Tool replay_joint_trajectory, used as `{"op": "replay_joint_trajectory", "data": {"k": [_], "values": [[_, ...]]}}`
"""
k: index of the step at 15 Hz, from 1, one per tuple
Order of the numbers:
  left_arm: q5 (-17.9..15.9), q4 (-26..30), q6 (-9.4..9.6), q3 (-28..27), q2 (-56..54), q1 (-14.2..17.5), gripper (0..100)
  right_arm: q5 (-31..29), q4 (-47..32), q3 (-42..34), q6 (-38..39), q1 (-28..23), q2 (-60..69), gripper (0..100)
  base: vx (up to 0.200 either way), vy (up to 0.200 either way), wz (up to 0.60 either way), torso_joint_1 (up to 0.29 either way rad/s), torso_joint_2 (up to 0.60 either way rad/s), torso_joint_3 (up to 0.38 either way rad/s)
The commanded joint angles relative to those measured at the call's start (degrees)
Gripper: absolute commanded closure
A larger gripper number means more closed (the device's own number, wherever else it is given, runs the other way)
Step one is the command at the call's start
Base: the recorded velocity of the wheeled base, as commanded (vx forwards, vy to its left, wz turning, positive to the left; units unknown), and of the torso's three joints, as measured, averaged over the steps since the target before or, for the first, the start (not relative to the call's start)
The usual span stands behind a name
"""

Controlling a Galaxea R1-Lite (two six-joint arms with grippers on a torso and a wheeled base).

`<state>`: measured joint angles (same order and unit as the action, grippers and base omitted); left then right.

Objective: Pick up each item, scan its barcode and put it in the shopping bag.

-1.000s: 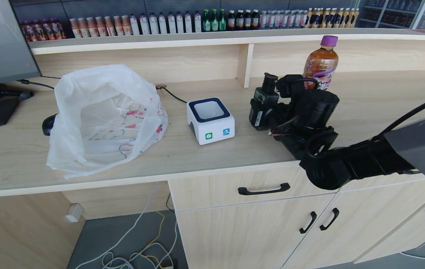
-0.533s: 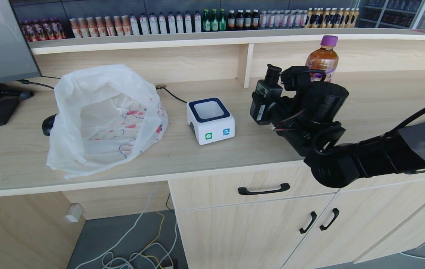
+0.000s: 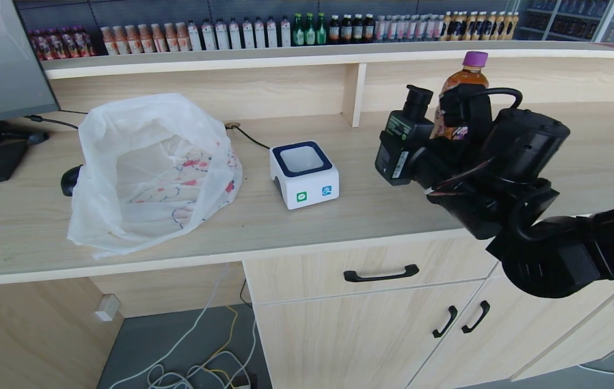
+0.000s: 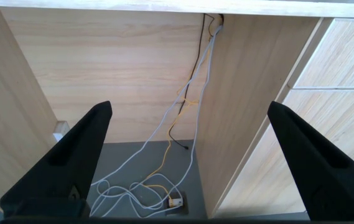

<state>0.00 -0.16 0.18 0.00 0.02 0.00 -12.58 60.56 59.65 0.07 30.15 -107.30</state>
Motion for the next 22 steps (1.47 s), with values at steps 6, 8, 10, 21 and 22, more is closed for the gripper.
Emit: {"op": "replay_joint_trajectory", "data": {"k": [6, 8, 10, 21, 22], "values": [[0.0, 0.0, -0.01, 0.0, 0.0, 0.0, 0, 3.0, 8.3, -18.0, 1.5, 4.1, 10.7, 100, 0.0, 0.0, 0.0, 0.0, 0.0, 0.0], [0.0, 0.0, -0.01, 0.0, 0.0, 0.0, 0, 4.1, 8.3, -19.7, 1.5, 4.3, 12.6, 100, 0.0, 0.0, 0.0, 0.0, 0.0, 0.0], [0.0, 0.0, -0.01, 0.0, 0.0, 0.0, 0, 8.1, 8.3, -20.9, 1.7, 4.3, 14.0, 100, 0.0, 0.0, 0.0, 0.0, 0.0, 0.0], [0.0, 0.0, -0.01, 0.0, 0.0, 0.0, 0, 51.7, 10.1, -20.5, 10.2, 4.0, 12.1, 100, 0.0, 0.0, 0.0, 0.0, 0.0, 0.0], [0.0, 0.0, -0.01, 0.0, 0.0, 0.0, 0, 53.8, 10.1, -19.7, 11.4, 4.0, 11.8, 100, 0.0, 0.0, 0.0, 0.0, 0.0, 0.0]]}}
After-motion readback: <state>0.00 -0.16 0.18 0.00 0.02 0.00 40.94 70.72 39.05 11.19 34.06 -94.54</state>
